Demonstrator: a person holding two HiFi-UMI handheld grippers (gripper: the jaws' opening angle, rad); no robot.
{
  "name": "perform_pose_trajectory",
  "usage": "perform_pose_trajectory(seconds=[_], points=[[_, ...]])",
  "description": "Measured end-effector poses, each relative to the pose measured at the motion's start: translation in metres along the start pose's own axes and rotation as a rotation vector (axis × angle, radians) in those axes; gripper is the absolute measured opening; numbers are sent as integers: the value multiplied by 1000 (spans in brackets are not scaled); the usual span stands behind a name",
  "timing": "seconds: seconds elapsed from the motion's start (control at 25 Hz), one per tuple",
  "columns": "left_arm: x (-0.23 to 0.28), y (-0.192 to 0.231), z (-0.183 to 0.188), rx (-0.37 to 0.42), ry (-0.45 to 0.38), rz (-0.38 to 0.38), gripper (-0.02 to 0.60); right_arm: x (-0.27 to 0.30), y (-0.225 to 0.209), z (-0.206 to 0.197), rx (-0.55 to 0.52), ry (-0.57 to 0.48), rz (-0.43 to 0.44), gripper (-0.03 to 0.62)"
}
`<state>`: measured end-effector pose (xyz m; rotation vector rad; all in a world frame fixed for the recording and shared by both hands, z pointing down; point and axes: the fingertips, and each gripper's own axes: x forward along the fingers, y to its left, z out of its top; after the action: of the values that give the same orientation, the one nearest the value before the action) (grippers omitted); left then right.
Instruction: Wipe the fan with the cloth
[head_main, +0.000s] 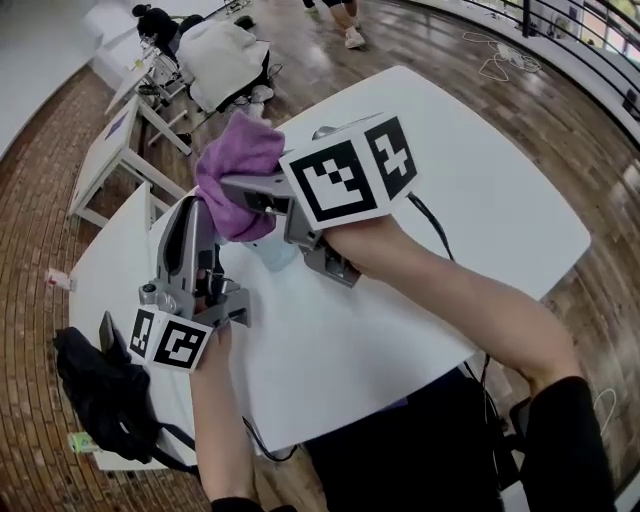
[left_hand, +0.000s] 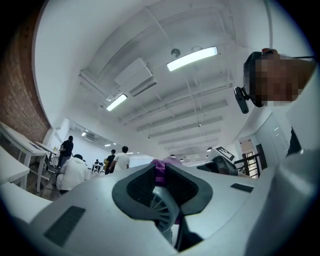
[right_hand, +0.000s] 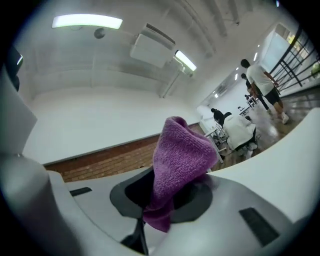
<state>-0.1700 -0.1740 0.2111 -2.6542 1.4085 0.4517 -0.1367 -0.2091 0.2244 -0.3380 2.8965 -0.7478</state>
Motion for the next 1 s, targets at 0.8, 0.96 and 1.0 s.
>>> perform_pose_trajectory(seconds=[0.8,0.96,1.0], points=[[-2,-2,0,13,-25,-4,63,-17,-71,-118,-319,664,-267,69],[-3,-3,1,9,-38,-13,63,-18,-27,-7,-222,181,-165,69],[-3,-3,1,7,-42,-16,63,-16,-11,11,-207,98,-107,69]])
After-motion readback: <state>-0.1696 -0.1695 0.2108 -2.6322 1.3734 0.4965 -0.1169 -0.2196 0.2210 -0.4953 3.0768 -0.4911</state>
